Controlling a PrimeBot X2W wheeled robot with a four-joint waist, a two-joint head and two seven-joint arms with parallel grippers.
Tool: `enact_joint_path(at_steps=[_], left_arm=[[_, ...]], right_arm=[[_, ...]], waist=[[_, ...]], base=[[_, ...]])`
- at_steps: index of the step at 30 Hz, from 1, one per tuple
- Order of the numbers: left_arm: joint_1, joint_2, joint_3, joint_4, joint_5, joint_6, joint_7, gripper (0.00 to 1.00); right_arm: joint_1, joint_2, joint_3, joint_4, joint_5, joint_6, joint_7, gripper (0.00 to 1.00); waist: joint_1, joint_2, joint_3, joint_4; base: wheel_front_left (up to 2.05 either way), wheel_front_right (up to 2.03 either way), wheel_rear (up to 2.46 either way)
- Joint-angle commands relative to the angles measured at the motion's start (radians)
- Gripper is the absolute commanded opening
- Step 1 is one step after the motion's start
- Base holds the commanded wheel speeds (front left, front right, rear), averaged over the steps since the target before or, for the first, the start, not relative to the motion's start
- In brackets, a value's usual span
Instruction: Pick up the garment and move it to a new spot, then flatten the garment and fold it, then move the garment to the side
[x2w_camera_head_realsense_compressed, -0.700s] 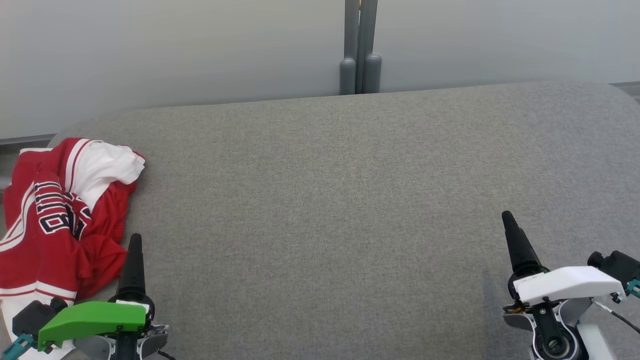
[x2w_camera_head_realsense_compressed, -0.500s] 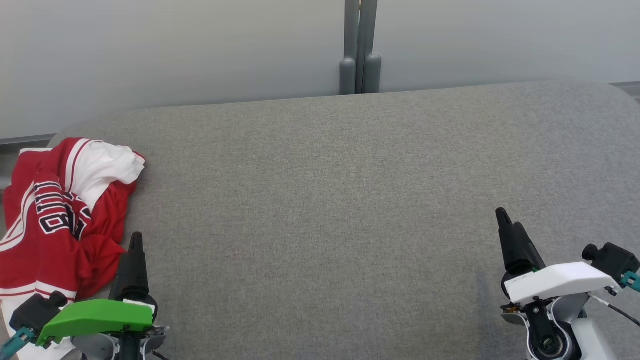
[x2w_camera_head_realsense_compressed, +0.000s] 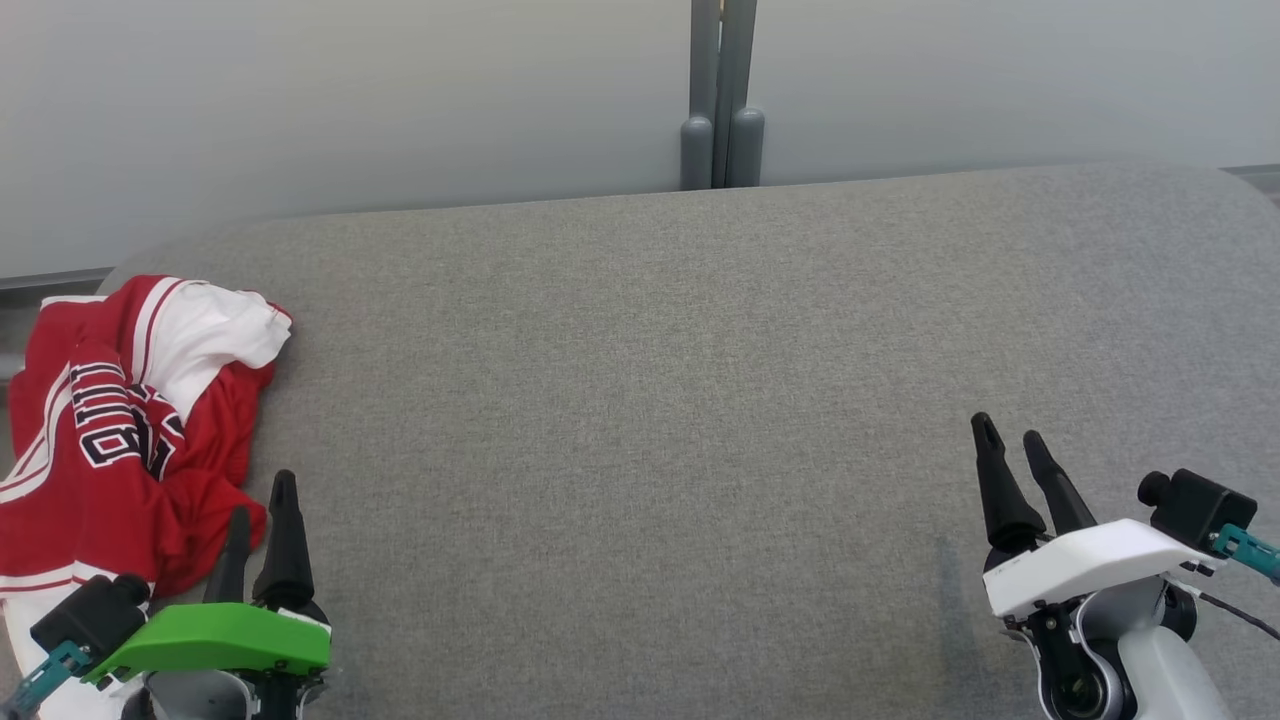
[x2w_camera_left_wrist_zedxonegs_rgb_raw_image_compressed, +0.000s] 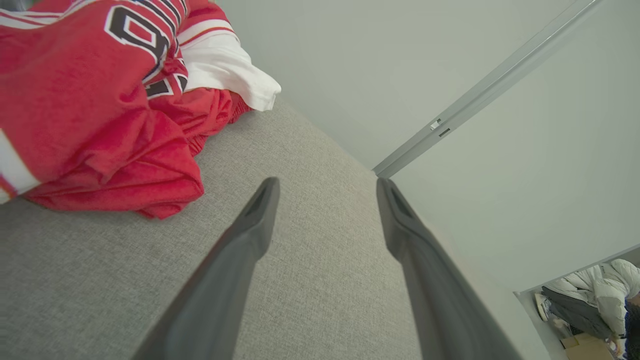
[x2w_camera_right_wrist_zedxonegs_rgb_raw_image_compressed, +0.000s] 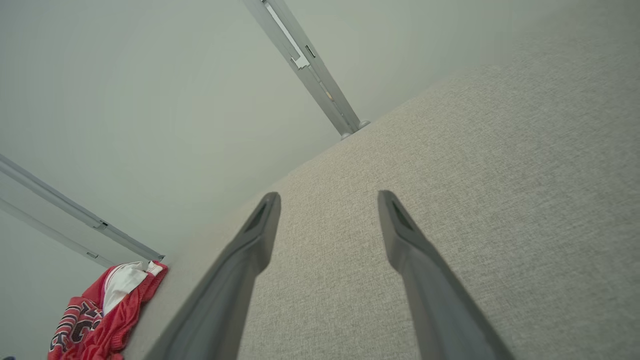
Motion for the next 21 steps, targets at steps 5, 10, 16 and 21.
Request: enact_joint_path(at_steps=[5,10,16,21], left_arm=[[-0.005,0.025,-0.015,0.001,0.111,-0.01,-0.028,1.0],[0.001,0.043,-0.041,0.026,0.18,-0.014,-0.043,1.0],[0.006,0.06,-0.056,0.045,0.237,-0.015,-0.057,1.0],[0.009,0.071,-0.065,0.056,0.293,-0.016,-0.072,1.0]], right_arm=[[-0.029,-0.011,0.006,0.003,-0.111,0.001,-0.027,1.0],[-0.027,-0.018,0.003,0.017,-0.18,0.001,-0.042,1.0],[-0.024,-0.021,0.0,0.026,-0.244,0.001,-0.055,1.0],[-0.022,-0.021,-0.002,0.03,-0.299,0.001,-0.069,1.0]], waist=[[0.0,-0.0001,0.0,0.002],[0.0,-0.0001,0.0,0.003],[0.0,-0.0001,-0.001,0.002],[0.0,-0.0001,-0.001,0.002]], base=[[0.0,0.0,0.0],[0.0,0.0,0.0],[0.0,0.0,0.0],[0.0,0.0,0.0]])
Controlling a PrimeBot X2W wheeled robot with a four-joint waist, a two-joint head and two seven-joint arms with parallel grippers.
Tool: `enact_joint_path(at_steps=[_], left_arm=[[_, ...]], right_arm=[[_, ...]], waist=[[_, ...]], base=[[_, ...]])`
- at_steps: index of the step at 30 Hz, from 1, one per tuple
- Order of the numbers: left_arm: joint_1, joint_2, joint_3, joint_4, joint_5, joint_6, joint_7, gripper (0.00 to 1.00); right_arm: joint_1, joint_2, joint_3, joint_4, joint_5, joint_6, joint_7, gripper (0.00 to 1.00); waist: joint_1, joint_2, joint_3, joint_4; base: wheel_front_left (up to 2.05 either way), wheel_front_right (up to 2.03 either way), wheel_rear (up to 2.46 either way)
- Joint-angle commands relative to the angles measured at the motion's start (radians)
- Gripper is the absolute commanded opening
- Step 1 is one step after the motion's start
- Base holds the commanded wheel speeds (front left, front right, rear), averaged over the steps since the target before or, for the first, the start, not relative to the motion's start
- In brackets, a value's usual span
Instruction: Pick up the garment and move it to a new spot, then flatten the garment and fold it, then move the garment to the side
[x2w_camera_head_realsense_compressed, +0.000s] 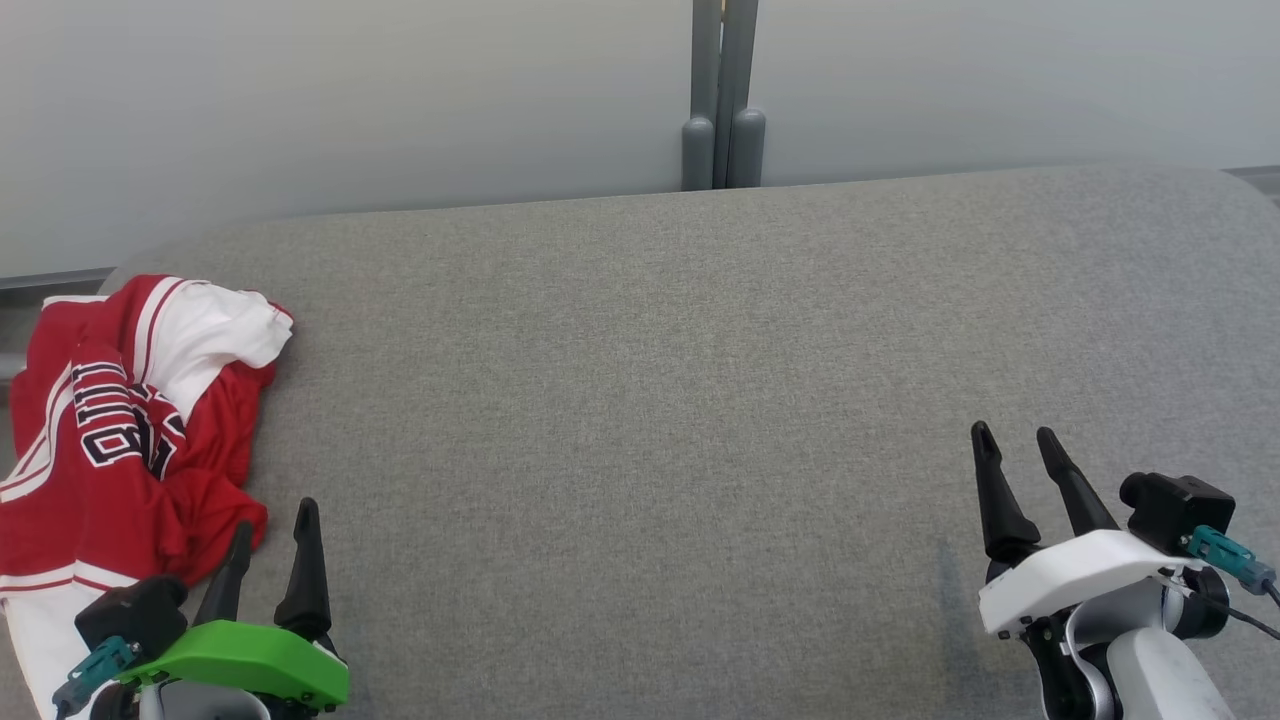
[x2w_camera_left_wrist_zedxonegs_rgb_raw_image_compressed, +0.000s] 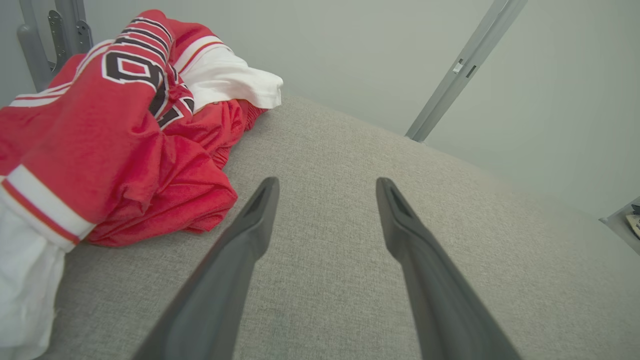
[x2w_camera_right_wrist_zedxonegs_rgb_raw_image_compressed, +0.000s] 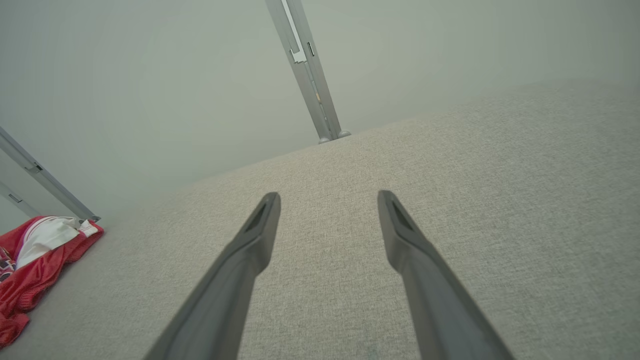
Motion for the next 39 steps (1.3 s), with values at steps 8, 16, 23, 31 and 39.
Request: enact_joint_path(at_steps=[8,16,23,31,39], left_arm=[[0.001,0.016,0.013,-0.011,0.118,-0.006,-0.032,1.0],[0.008,0.02,0.023,-0.022,0.202,-0.006,-0.052,1.0],[0.018,0.024,0.023,-0.022,0.259,-0.006,-0.068,1.0],[0.021,0.028,0.019,-0.013,0.321,-0.006,-0.084,1.0],[0.025,0.029,0.016,-0.011,0.373,-0.006,-0.098,1.0]], right_arm=[[-0.009,-0.011,-0.003,0.001,-0.114,0.0,-0.031,1.0],[-0.002,-0.011,-0.005,0.01,-0.183,0.001,-0.05,1.0],[0.005,-0.013,-0.003,0.017,-0.245,0.001,-0.066,1.0],[0.005,-0.012,-0.001,0.02,-0.318,0.0,-0.083,1.0],[0.006,-0.015,0.002,0.021,-0.379,0.001,-0.097,1.0]], waist=[[0.0,0.0,0.0,0.0],[0.0,0.0,0.001,0.0],[0.0,0.0,0.004,-0.003],[0.0,0.0,0.005,-0.004],[0.0,0.0,0.003,-0.003]], base=[[0.0,0.0,0.0],[0.0,0.0,0.0],[0.0,0.0,0.0],[0.0,0.0,0.0],[0.0,0.0,0.0]])
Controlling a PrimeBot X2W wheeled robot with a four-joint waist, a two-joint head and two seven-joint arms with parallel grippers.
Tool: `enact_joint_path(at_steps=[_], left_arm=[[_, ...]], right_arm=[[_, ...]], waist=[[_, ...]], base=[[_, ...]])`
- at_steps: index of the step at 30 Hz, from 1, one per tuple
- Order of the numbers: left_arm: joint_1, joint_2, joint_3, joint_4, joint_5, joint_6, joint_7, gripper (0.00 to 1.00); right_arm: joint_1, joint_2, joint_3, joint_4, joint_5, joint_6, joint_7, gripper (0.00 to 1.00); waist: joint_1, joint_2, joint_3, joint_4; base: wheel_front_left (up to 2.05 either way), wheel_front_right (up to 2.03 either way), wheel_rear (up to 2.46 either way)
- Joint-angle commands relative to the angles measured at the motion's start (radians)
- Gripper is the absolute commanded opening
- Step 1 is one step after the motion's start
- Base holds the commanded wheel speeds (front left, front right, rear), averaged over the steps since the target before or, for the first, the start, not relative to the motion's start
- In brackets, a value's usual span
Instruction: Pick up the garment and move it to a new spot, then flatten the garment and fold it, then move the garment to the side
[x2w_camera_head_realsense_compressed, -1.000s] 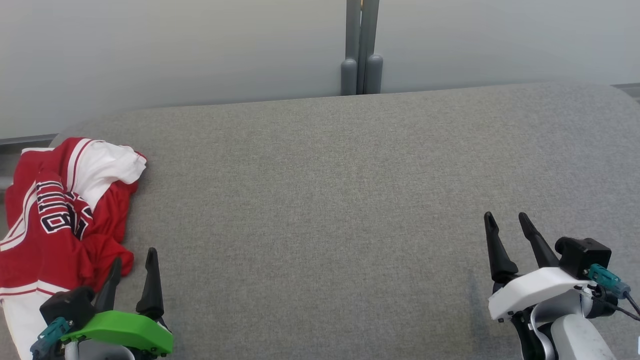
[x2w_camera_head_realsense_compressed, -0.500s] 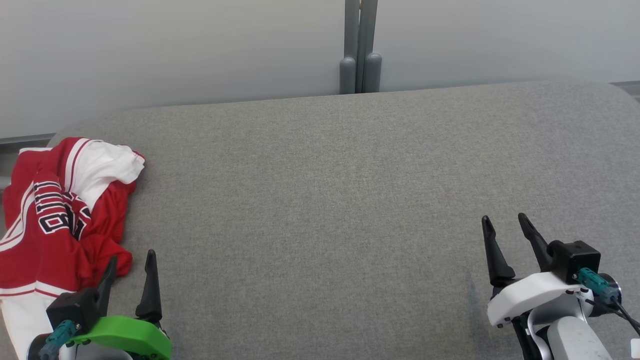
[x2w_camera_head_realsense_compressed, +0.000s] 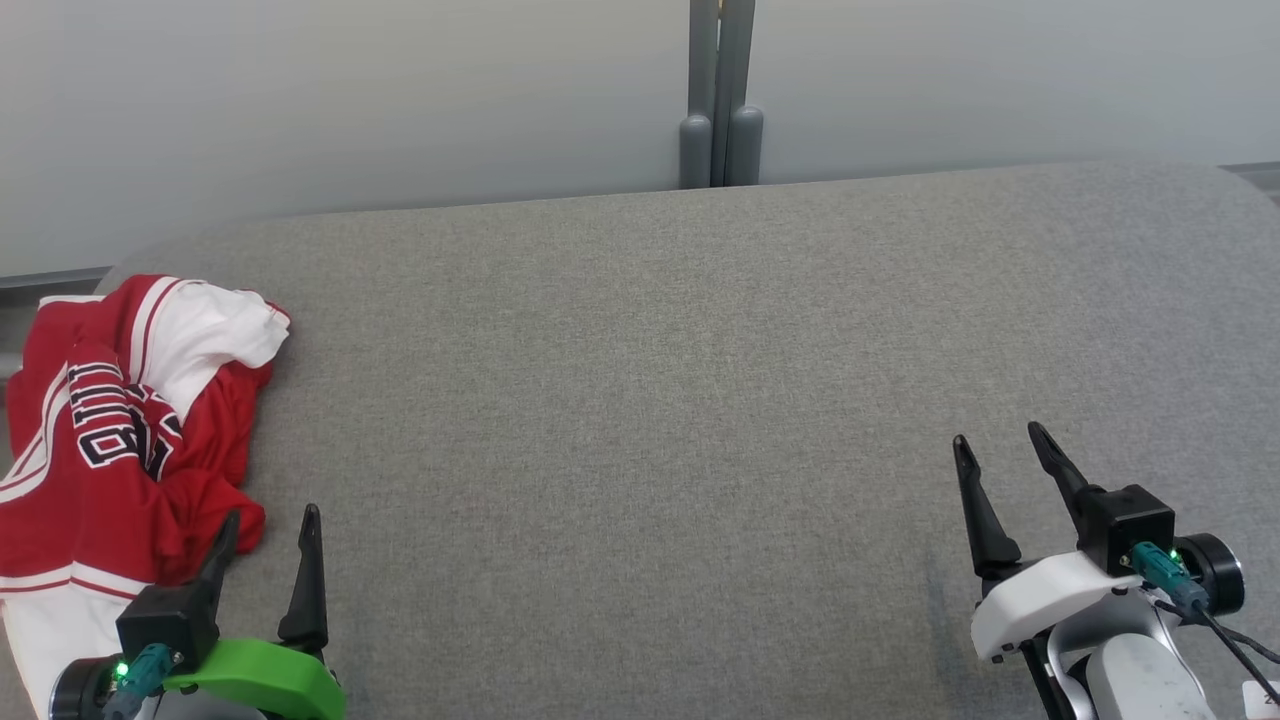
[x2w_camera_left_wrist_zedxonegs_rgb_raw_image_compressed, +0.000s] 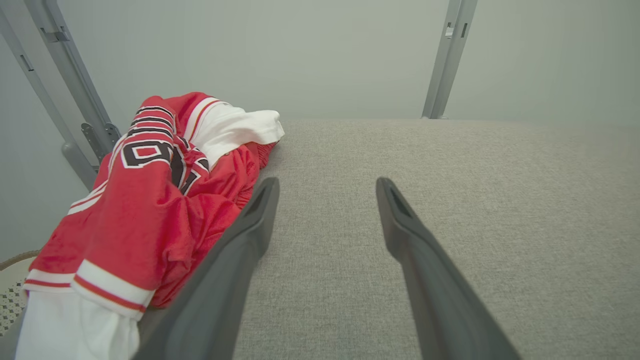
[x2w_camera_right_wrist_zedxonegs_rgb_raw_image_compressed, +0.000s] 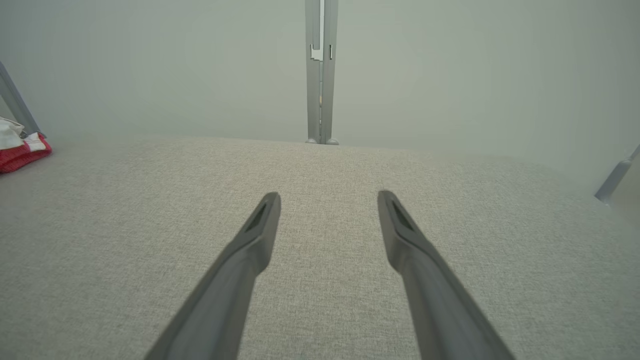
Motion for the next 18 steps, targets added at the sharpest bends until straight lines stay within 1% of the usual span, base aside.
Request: enact_joint_path(at_steps=[1,7,13,18], left_arm=[[0.007,0.008,0.002,0.0,0.019,-0.003,-0.009,1.0],[0.012,0.008,0.006,0.005,0.061,-0.003,-0.021,1.0],[0.013,-0.005,0.016,0.036,0.061,-0.003,-0.032,1.0],[0.011,0.0,0.011,0.051,0.061,-0.003,-0.041,1.0]], right_arm=[[0.002,-0.008,0.001,0.0,-0.019,0.0,-0.007,1.0],[0.002,-0.009,0.004,0.003,-0.063,0.0,-0.019,1.0],[0.001,-0.007,0.001,0.011,-0.089,0.0,-0.031,1.0],[0.003,-0.007,0.001,0.018,-0.106,0.0,-0.039,1.0]], waist=[[0.0,-0.0001,0.0,0.0],[0.0,-0.0001,0.0,0.001],[0.0,-0.0001,0.001,0.001],[0.0,-0.0001,0.0,0.003]], base=[[0.0,0.0,0.0],[0.0,0.0,0.0],[0.0,0.0,0.0],[0.0,0.0,0.0]])
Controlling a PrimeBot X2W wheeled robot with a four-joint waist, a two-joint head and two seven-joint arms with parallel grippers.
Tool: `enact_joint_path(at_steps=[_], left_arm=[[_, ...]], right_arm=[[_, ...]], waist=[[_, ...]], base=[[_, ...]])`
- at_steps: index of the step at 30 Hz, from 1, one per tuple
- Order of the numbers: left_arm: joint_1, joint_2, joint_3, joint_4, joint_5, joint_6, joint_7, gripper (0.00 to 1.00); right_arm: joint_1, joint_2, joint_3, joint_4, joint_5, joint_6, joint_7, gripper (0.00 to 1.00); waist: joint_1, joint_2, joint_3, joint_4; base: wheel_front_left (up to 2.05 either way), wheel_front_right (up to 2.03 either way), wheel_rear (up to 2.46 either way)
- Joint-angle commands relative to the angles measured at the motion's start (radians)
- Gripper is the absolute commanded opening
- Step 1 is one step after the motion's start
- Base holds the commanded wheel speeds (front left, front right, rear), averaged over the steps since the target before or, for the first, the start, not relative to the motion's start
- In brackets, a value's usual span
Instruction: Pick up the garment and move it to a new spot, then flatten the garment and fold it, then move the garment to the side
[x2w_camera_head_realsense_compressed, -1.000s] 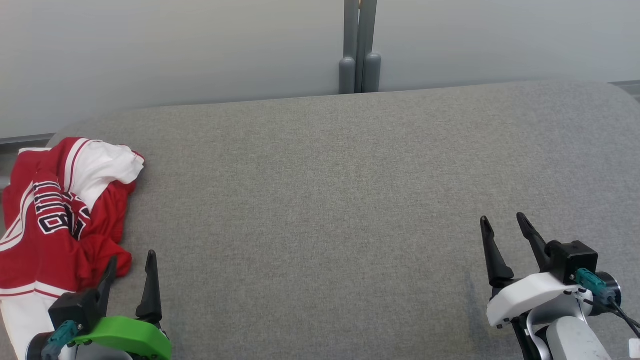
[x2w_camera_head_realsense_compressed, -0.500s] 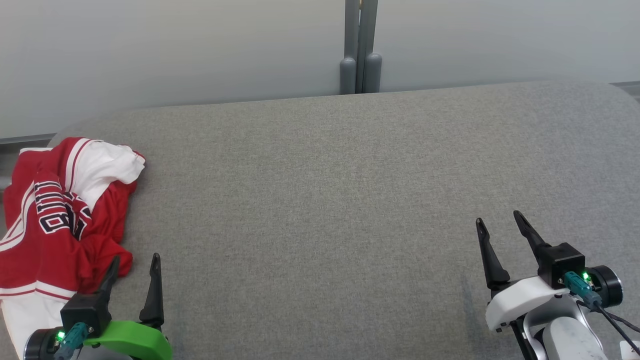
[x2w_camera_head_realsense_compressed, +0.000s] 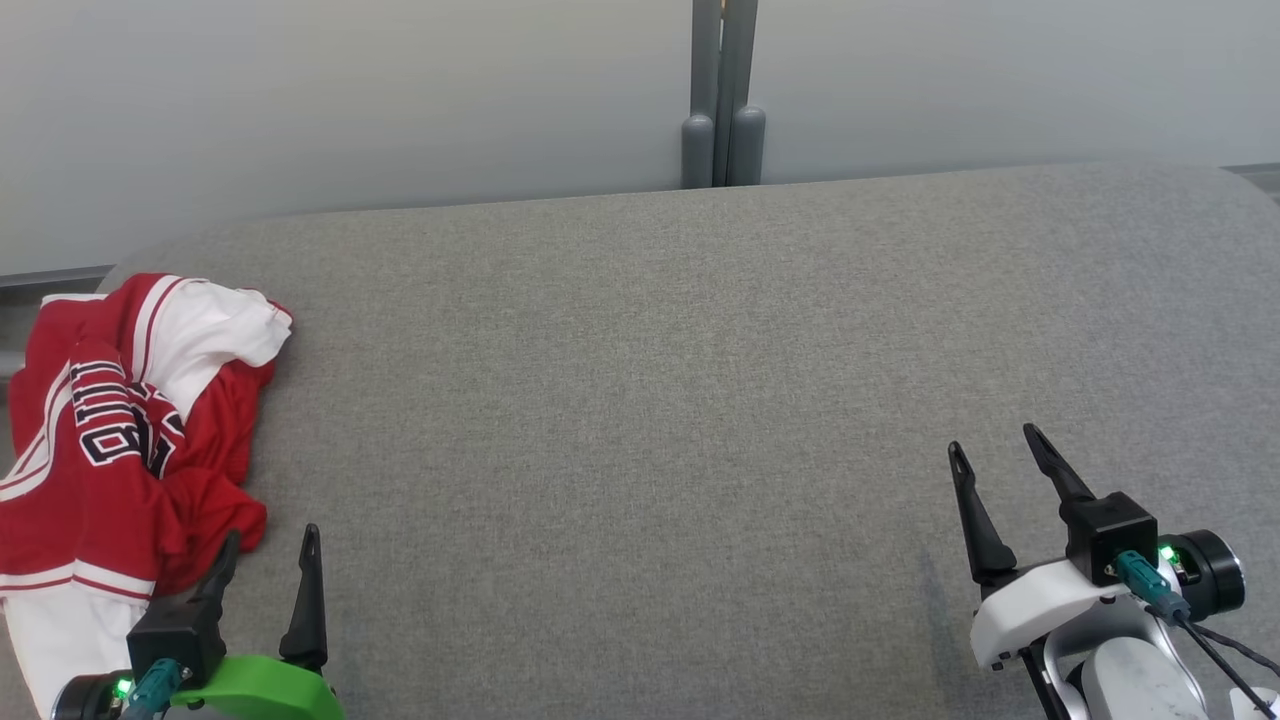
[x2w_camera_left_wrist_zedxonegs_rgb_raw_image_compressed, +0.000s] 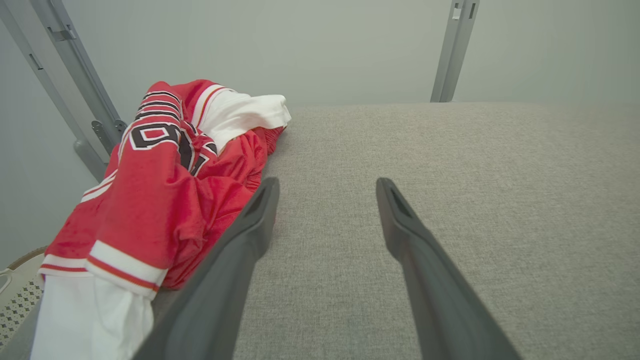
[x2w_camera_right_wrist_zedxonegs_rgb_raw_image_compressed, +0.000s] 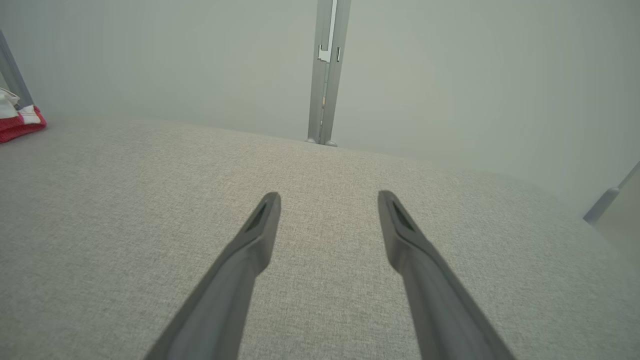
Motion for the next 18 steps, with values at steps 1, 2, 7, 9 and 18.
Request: enact_joint_path(at_steps=[1,2,7,9,18], left_arm=[[0.004,0.006,0.0,0.002,0.002,-0.003,-0.006,1.0],[0.003,0.008,0.0,0.002,-0.003,-0.003,-0.006,1.0],[-0.002,0.011,-0.002,0.004,-0.013,-0.003,-0.006,1.0],[-0.003,0.011,-0.003,0.003,-0.015,-0.003,-0.006,1.0],[-0.005,0.01,-0.004,0.009,-0.022,-0.003,-0.006,1.0]], right_arm=[[0.003,-0.004,-0.001,0.003,-0.009,0.0,-0.005,1.0],[0.004,-0.003,0.0,0.003,-0.005,0.0,-0.005,1.0],[0.005,-0.004,0.004,0.007,0.013,0.0,-0.004,1.0],[0.004,-0.003,0.005,0.007,0.016,0.0,-0.004,1.0],[0.004,0.0,0.003,0.01,0.018,0.0,-0.004,1.0]], waist=[[0.0,0.0,0.0,0.0],[0.0,0.0,0.0,0.0],[0.0,0.0,-0.001,0.001],[0.0,0.0,-0.001,0.001],[0.0,0.0,0.001,0.001]], base=[[0.0,0.0,0.0],[0.0,0.0,0.0],[0.0,0.0,0.0],[0.0,0.0,0.0],[0.0,0.0,0.0]])
